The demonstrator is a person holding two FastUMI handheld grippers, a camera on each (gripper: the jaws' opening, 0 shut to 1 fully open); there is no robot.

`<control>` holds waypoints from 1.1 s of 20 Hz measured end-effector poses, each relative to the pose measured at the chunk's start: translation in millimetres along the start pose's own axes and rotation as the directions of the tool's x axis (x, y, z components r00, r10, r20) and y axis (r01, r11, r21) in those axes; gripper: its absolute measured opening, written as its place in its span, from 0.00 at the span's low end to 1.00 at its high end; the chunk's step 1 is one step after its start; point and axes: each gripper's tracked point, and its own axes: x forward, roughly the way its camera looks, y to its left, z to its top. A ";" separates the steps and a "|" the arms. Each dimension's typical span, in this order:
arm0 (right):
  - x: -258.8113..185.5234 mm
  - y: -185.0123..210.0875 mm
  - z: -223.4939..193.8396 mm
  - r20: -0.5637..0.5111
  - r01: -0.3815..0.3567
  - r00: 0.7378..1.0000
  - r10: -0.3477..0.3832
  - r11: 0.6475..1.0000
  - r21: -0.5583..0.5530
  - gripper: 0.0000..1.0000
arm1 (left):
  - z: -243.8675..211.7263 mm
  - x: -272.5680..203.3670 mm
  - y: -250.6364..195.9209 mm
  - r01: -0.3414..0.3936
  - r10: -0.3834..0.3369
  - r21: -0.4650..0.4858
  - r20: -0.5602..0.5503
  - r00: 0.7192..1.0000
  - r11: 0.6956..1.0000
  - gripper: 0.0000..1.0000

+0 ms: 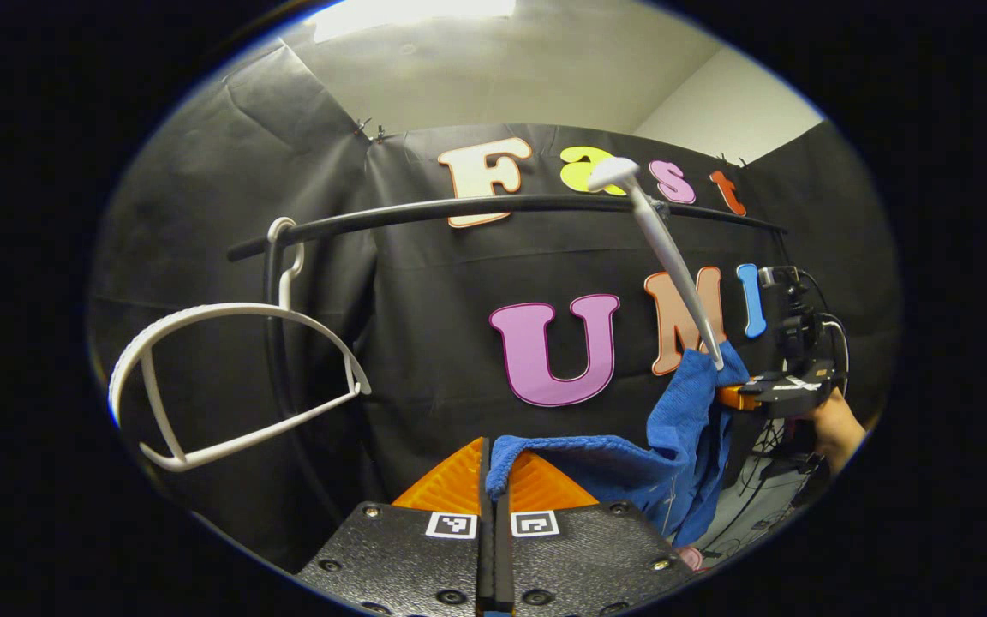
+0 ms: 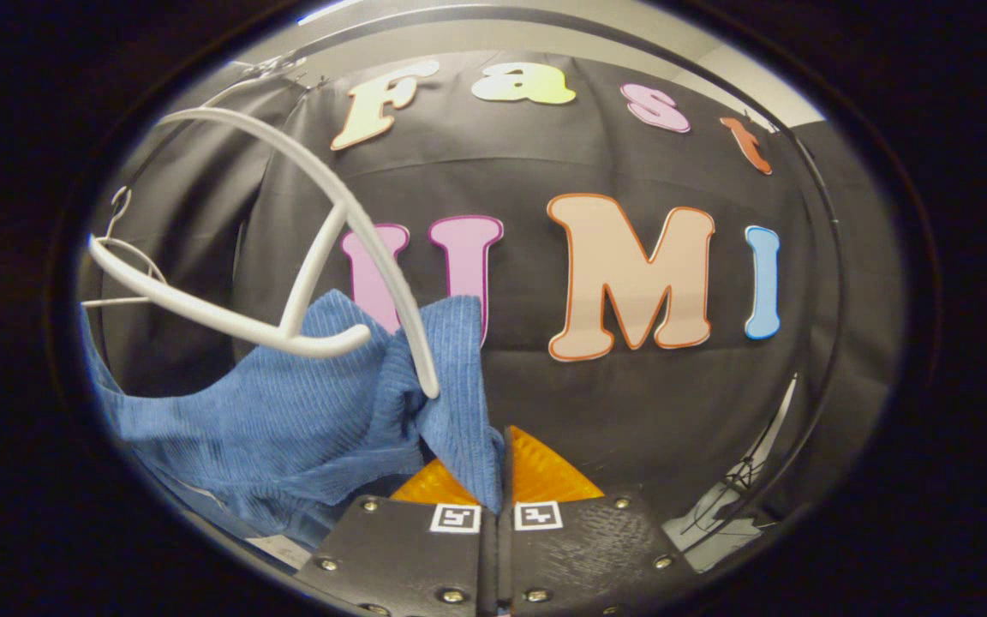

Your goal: Grasp the clothes on the hanger with both hands and then place them into the laundry hamper below.

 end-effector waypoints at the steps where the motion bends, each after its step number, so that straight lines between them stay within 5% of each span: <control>1: -6.1 3.2 -10.0 -0.021 0.002 1.000 -0.002 1.000 -0.006 0.00 | -2.5 -4.3 -0.6 -0.002 0.002 -0.010 0.002 1.000 1.000 0.01; 10: -75.3 45.8 -26.2 -0.004 -0.078 0.997 0.078 0.995 0.066 0.01 | -21.0 -31.8 -10.5 -0.034 0.031 -0.068 -0.044 0.999 0.997 0.00; 22: -183.8 63.9 42.4 0.134 -0.170 0.979 0.155 0.979 0.108 0.01 | 67.7 -54.0 -90.9 0.039 -0.028 -0.071 0.148 0.989 0.997 0.00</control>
